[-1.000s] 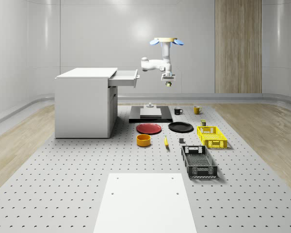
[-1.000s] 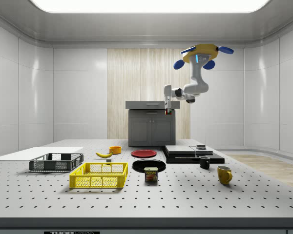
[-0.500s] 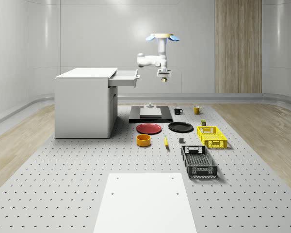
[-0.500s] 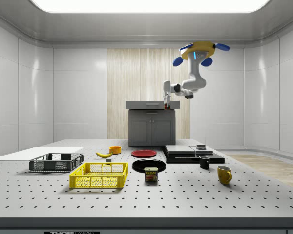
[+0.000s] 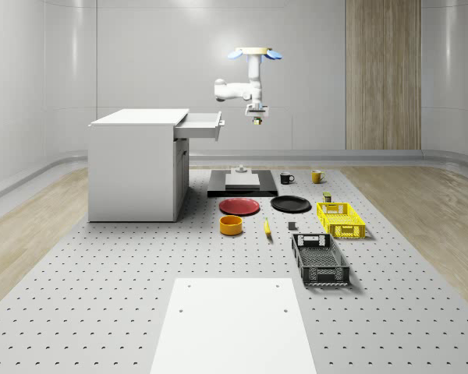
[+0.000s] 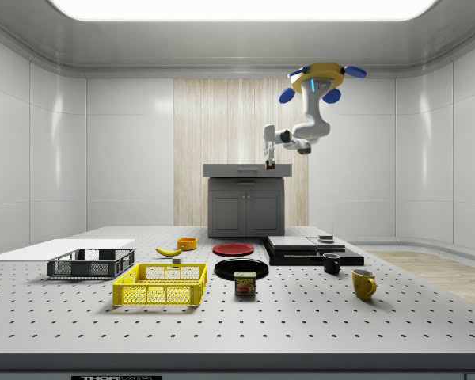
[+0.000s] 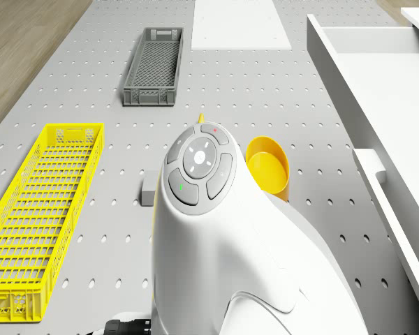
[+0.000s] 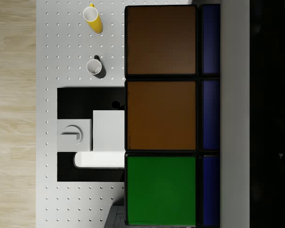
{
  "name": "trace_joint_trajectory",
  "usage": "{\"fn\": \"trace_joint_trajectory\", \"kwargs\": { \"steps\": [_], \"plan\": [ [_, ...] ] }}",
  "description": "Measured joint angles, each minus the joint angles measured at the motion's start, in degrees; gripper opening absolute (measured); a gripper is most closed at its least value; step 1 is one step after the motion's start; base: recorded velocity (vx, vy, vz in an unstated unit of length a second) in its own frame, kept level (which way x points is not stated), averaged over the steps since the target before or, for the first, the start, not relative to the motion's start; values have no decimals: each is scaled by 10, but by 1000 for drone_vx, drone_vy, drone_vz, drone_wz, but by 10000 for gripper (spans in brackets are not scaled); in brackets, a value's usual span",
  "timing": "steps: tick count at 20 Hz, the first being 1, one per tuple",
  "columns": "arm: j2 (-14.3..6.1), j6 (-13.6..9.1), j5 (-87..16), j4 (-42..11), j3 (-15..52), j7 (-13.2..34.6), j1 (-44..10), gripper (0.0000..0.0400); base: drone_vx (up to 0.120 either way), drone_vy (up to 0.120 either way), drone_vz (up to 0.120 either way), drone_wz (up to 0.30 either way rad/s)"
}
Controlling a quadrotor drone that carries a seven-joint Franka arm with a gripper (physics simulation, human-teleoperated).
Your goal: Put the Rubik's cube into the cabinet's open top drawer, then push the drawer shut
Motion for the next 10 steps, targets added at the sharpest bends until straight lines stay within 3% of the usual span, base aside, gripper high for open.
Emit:
{"fn": "trace_joint_trajectory", "kwargs": {
  "steps": [10],
  "plan": [
    [-3,3,1,0,0,0,0,325,0,-120,120,0]
  ]
}}
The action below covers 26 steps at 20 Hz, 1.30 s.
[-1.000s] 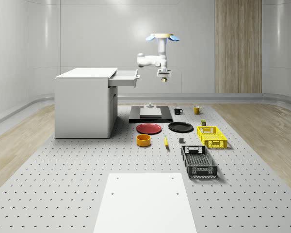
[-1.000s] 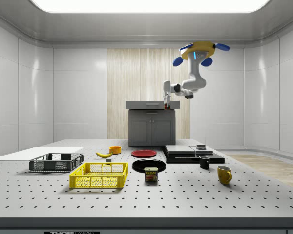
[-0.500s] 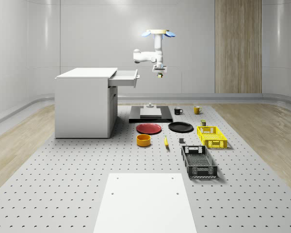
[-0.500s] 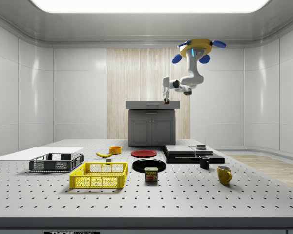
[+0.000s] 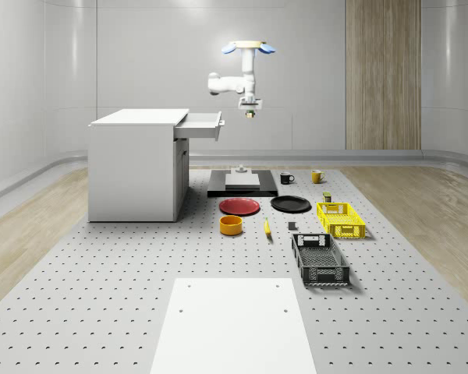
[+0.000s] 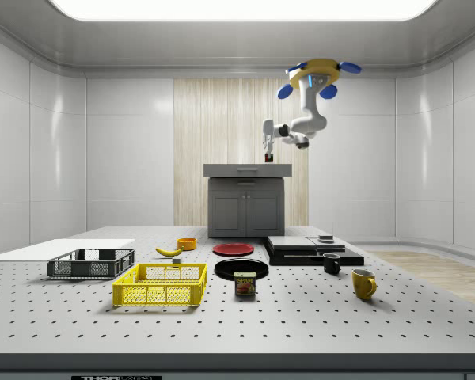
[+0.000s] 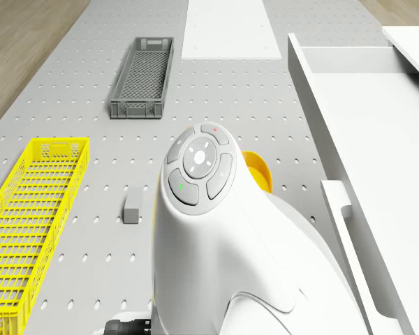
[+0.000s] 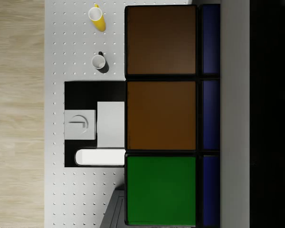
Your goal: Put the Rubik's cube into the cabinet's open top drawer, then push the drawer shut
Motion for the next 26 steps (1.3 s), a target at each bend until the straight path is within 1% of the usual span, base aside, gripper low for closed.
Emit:
{"fn": "trace_joint_trajectory", "kwargs": {
  "steps": [7,26],
  "plan": [
    [-2,2,1,0,0,0,0,325,0,-120,114,0],
    [-5,5,2,0,1,1,-1,325,0,-120,0,0]
  ]
}}
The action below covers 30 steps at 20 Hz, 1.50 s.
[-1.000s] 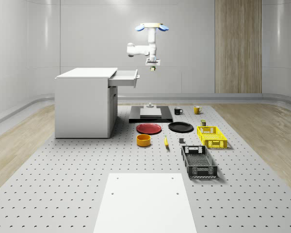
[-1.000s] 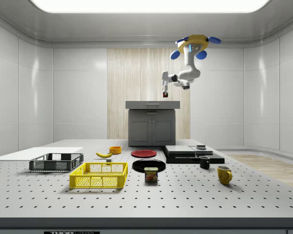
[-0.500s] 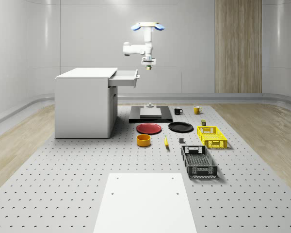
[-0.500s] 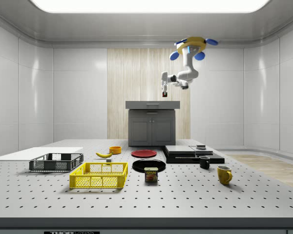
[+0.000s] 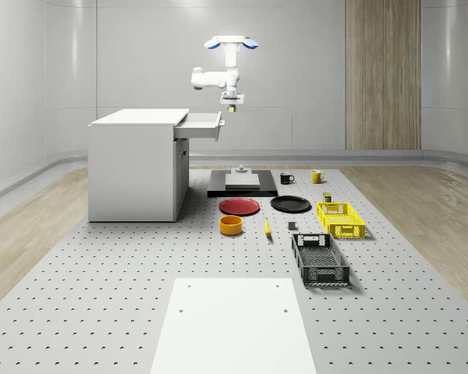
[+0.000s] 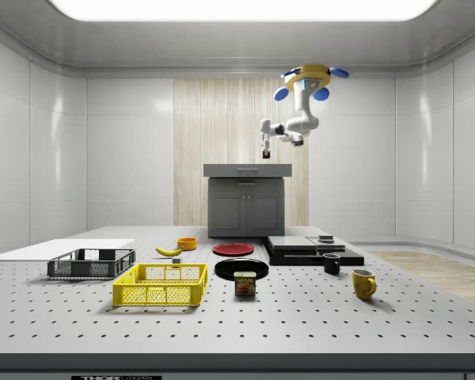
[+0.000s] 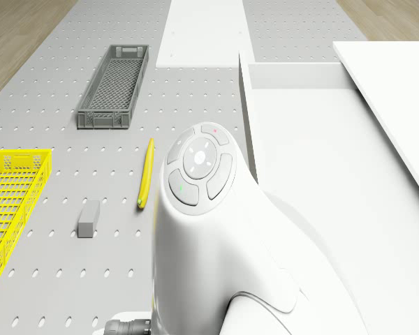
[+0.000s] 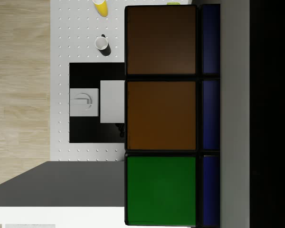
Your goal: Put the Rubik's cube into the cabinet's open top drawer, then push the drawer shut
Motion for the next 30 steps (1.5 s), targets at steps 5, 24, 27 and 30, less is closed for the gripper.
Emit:
{"fn": "trace_joint_trajectory", "kwargs": {
  "steps": [5,24,27,30],
  "plan": [
    [-1,1,0,0,0,0,0,325,0,-120,0,0],
    [-3,3,1,0,0,0,0,325,0,-120,0,0],
    [-3,3,1,0,0,0,-1,325,0,-120,0,0],
    [-3,3,1,0,0,0,-1,325,0,-120,0,0]
  ]
}}
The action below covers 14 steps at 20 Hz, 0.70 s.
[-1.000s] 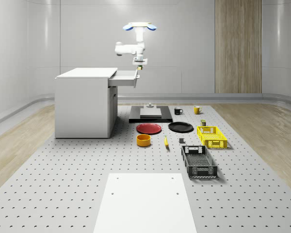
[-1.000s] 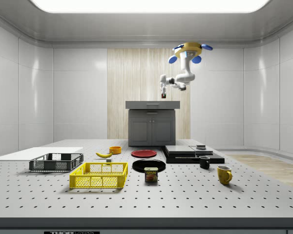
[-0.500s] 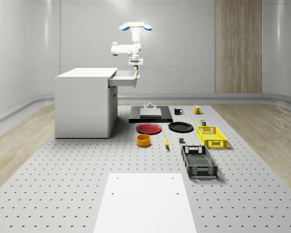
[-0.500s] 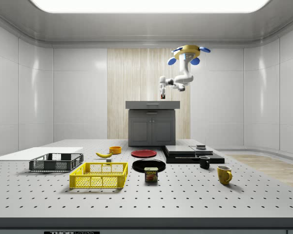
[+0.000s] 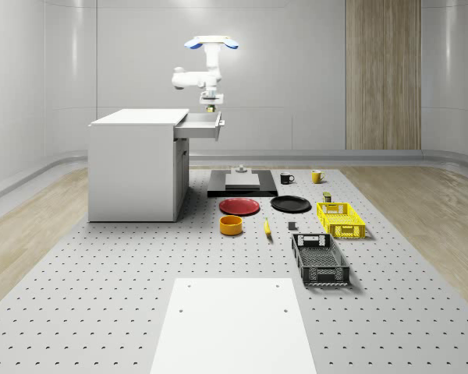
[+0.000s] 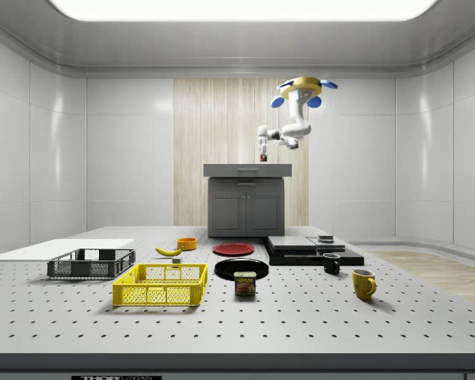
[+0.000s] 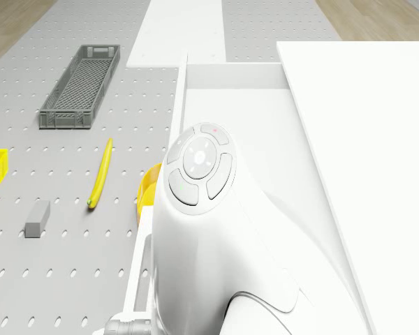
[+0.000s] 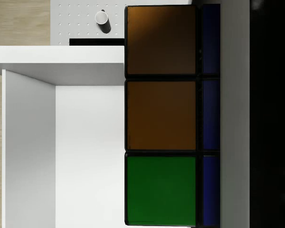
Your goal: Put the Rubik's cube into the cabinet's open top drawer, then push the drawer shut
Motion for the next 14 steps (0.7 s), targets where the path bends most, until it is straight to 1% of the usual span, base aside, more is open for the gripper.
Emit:
{"fn": "trace_joint_trajectory", "kwargs": {
  "steps": [8,14],
  "plan": [
    [-1,1,0,0,0,0,0,325,0,-120,0,0],
    [-2,10,-28,5,-30,1,-4,325,0,0,0,0]
  ]
}}
